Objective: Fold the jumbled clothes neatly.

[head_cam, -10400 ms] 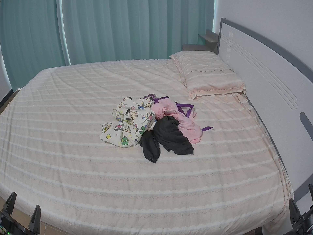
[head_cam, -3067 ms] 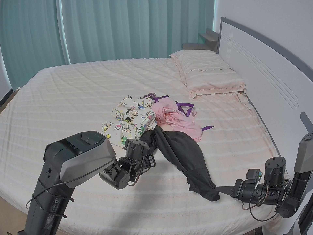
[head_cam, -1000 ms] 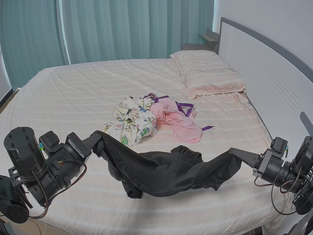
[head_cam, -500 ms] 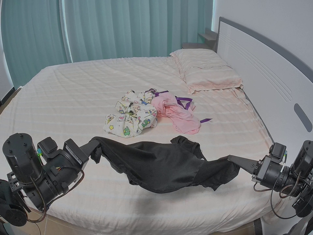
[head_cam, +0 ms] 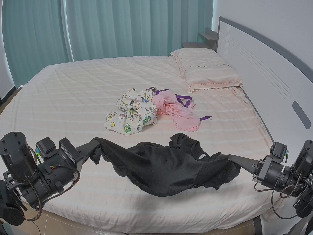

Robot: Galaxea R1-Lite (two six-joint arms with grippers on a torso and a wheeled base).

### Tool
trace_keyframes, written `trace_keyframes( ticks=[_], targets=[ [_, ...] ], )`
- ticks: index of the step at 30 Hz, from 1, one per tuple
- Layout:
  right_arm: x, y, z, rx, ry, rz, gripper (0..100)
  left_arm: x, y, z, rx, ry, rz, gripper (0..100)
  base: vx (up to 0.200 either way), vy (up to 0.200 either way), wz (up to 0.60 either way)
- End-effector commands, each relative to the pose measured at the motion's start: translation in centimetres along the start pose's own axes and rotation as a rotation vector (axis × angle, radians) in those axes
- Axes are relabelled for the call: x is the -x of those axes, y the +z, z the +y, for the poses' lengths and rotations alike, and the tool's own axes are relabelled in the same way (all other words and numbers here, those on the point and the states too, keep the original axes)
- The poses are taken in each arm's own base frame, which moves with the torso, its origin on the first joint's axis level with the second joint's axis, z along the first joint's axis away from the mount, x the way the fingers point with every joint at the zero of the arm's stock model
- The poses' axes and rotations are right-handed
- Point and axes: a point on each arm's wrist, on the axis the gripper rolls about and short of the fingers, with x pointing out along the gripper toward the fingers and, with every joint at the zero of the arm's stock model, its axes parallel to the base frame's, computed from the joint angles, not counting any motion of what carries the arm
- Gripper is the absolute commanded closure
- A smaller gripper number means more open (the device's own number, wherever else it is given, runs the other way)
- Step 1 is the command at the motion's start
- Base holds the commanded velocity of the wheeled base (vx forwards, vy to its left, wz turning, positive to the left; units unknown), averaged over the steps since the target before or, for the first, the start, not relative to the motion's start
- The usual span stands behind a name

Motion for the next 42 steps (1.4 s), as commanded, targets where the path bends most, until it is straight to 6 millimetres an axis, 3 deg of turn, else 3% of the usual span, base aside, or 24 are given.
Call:
trace_keyframes(
  ticks=[1, 42],
  targets=[
    [0.2, 0.2, 0.4, 0.011, 0.023, -0.016, 100, 0.0, 0.3, 0.1, 0.004, 0.002, -0.012, 100, 0.0, 0.2, 0.0],
    [0.6, 0.8, 1.5, 0.038, 0.063, -0.062, 100, 1.6, 1.0, -0.9, 0.0, -0.058, -0.052, 100, 0.0, 0.2, 0.0]
  ],
)
